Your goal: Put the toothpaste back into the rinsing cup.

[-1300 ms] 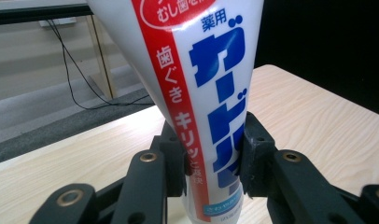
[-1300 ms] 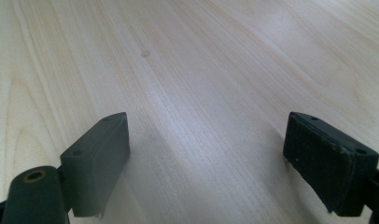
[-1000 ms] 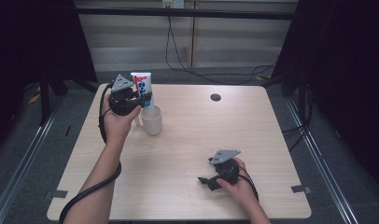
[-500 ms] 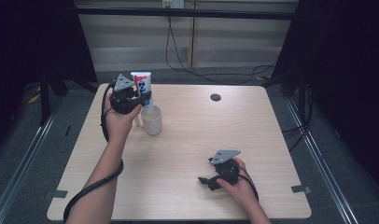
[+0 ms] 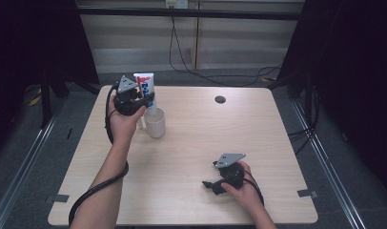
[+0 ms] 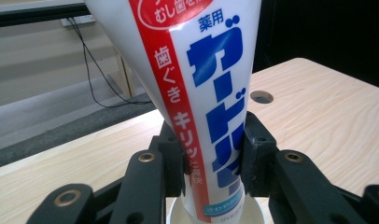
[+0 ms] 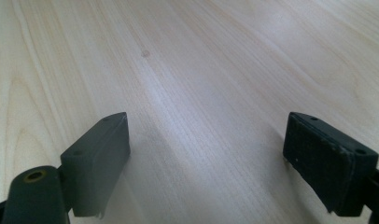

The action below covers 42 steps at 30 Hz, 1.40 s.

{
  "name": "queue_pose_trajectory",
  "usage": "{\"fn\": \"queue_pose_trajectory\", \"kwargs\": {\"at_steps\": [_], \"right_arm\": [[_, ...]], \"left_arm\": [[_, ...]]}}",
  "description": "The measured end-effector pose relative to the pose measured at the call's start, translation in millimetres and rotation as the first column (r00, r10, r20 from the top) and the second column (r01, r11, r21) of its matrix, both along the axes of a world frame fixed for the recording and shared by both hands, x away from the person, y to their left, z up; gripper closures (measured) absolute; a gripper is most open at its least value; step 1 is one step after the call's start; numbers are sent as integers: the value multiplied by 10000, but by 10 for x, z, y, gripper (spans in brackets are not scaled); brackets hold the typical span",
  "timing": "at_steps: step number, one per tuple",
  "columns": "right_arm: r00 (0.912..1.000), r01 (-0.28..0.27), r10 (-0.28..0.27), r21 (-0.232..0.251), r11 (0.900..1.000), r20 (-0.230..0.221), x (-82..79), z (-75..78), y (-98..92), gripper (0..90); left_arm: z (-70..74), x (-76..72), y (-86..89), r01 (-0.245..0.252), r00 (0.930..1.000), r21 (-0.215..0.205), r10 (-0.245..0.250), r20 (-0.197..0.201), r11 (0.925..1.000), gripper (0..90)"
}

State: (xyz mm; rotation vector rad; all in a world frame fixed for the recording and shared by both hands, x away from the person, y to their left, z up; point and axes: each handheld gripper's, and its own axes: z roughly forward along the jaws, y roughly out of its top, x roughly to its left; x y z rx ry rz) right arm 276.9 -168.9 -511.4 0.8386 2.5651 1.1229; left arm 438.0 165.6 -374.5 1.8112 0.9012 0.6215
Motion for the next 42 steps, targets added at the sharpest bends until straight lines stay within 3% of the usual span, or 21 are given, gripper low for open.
{"fn": "queue_pose_trajectory", "kwargs": {"at_steps": [23, 33, 42], "right_arm": [[10000, 48, -48, 6, 10000, -8, -4, 1, 1, 143], [10000, 92, -92, 10, 10000, -10, -9, 0, 2, 143], [9999, 112, -112, 8, 9999, -9, -12, 1, 3, 144]], "left_arm": [[-365, 3, -43, -215, 9986, 68, 218, -480, 9997, 664], [-417, 1, -76, -200, 9983, -134, 193, -547, 9997, 658], [-484, 12, -83, -255, 9975, 28, 256, -662, 9997, 654]]}}
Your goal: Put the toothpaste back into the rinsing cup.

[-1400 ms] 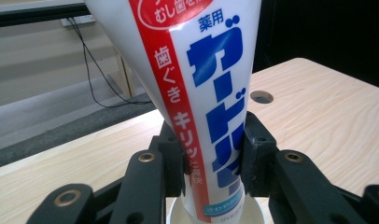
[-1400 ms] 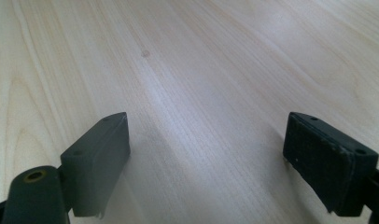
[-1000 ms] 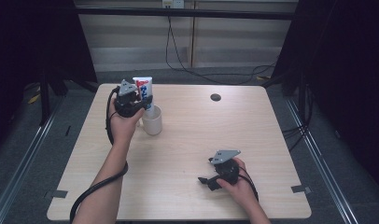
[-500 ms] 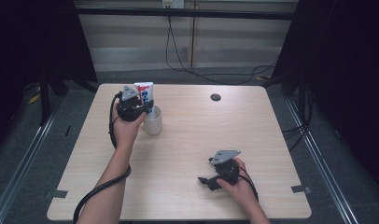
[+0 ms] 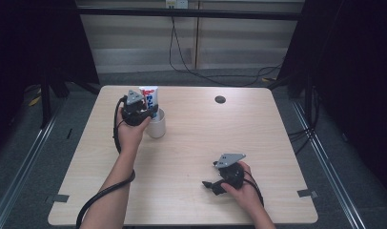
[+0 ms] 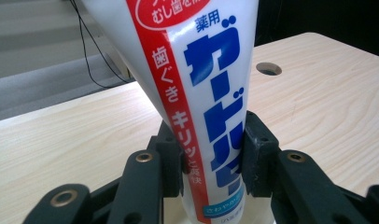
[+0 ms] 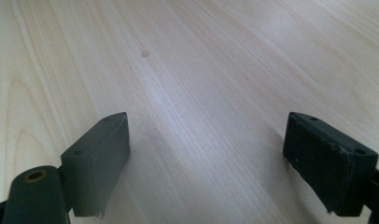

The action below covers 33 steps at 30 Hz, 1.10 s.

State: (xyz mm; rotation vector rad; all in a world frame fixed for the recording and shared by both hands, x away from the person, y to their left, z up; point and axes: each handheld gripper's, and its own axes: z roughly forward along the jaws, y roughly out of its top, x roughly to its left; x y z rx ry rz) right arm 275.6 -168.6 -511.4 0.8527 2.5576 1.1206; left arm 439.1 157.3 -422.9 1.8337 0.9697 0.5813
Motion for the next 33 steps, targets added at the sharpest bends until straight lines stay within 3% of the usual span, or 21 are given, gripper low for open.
{"fn": "queue_pose_trajectory", "kwargs": {"at_steps": [33], "right_arm": [[10000, 5, -5, 0, 10000, 15, -1, -1, 0, 144]], "left_arm": [[-145, -6, -26, 71, 9991, 412, -53, -427, 9991, 637]]}}
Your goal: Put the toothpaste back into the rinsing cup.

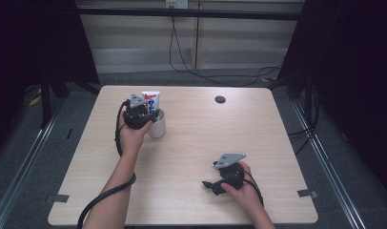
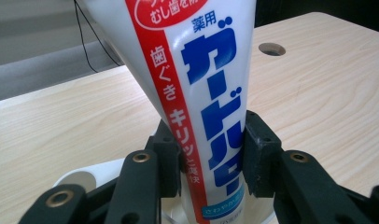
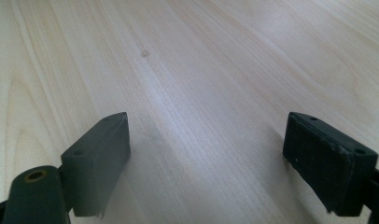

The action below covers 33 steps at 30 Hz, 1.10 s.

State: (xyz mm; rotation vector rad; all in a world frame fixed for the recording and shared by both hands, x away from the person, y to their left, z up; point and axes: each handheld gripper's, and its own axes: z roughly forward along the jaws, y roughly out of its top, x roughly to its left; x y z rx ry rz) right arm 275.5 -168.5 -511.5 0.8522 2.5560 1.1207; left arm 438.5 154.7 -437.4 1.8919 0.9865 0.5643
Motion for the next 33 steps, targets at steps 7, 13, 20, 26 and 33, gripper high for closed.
{"fn": "queue_pose_trajectory", "kwargs": {"at_steps": [7, 13, 20, 26, 33], "right_arm": [[10000, 19, -19, 14, 10000, -4, -1, 0, 1, 144], [10000, 27, -27, -10, 10000, 18, -2, 0, 2, 145], [10000, 33, -33, -1, 10000, 11, -3, 0, 2, 144], [10000, 36, -36, 2, 10000, 14, -3, 0, 3, 144], [10000, 47, -47, -7, 10000, -10, -7, 1, 5, 144]], "left_arm": [[-2, 1, 10, -64, 9999, 21, 64, -85, 10000, 632], [-16, -1, 7, -62, 9999, -7, 62, -90, 10000, 630], [-11, 1, 9, 5, 10000, -63, -5, -99, 10000, 624], [-4, 0, 17, -3, 9999, -59, 3, -103, 10000, 613], [-50, 7, 22, 49, 9997, -20, -49, -259, 10000, 589]]}}
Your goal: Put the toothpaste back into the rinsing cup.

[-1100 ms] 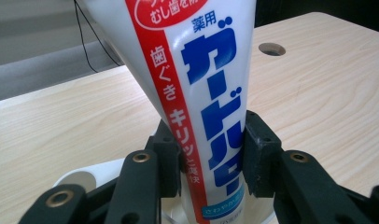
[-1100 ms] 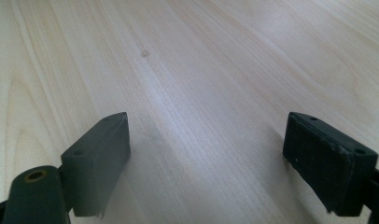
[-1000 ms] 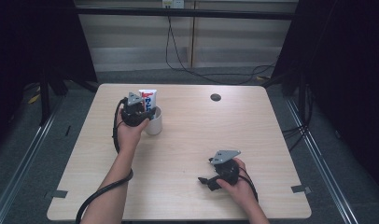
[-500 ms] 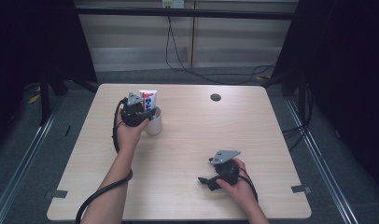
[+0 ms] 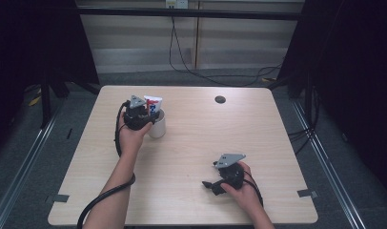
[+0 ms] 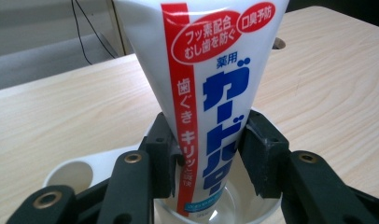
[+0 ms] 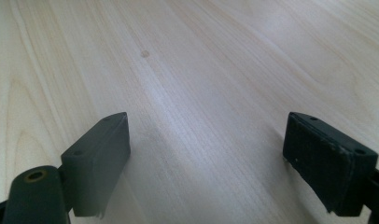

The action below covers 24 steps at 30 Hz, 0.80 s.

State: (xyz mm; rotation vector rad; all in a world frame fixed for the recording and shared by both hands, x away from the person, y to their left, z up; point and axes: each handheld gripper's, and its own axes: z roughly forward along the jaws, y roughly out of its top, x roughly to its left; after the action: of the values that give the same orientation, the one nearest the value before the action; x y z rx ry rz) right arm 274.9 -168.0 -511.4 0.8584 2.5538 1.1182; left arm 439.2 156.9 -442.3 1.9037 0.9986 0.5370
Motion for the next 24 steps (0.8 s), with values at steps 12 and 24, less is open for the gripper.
{"fn": "queue_pose_trajectory", "kwargs": {"at_steps": [12, 24], "right_arm": [[10000, -6, 6, -3, 10000, 7, -2, 0, 3, 144], [10000, 0, 0, 3, 10000, 8, -5, 0, 6, 144]], "left_arm": [[4, -16, 25, -186, 9997, -330, 190, 137, 9993, 525], [105, -25, 13, -220, 9995, -438, 228, 196, 9988, 430]]}}
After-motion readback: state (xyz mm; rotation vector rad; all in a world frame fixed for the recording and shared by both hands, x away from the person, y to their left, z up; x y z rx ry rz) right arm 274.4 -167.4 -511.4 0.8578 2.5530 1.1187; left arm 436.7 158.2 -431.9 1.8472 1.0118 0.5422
